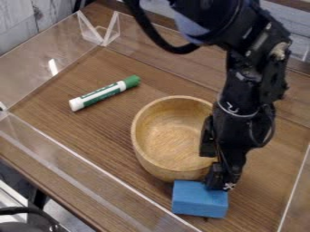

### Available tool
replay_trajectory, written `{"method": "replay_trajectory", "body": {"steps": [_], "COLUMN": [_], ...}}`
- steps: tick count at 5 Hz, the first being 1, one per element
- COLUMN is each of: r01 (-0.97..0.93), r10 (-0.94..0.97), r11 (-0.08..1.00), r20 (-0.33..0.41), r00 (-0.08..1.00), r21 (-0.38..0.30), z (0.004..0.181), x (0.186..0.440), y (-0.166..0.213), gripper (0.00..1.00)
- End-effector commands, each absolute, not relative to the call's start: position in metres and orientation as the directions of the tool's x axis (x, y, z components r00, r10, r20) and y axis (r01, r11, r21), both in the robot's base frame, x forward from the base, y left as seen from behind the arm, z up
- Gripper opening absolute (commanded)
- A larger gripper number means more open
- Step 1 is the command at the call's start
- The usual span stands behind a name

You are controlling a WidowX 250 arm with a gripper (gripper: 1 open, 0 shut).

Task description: Put the blue block in the brown bowl

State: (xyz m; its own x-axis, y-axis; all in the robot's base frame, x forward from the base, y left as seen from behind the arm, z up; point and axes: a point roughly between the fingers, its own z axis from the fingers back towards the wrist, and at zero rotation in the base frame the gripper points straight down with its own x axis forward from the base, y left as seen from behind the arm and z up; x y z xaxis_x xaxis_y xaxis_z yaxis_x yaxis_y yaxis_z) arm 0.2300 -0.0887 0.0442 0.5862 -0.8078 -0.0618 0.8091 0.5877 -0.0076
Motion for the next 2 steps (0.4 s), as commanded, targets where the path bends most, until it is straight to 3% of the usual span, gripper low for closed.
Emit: {"method": "replay_trajectory", "body": {"steps": [1, 2], "r01": [0.808, 0.804], "r10": [-0.806, -0.803], "r11": [0.590, 0.595], "r20": [-0.049, -0.047], "r00": [0.589, 0.594], "r21": [0.004, 0.005], "z": [0.0370, 0.0283], "x": [0.2311, 0.2304], "y": [-0.0908, -0.0925], "gripper": [1.00, 1.00]}}
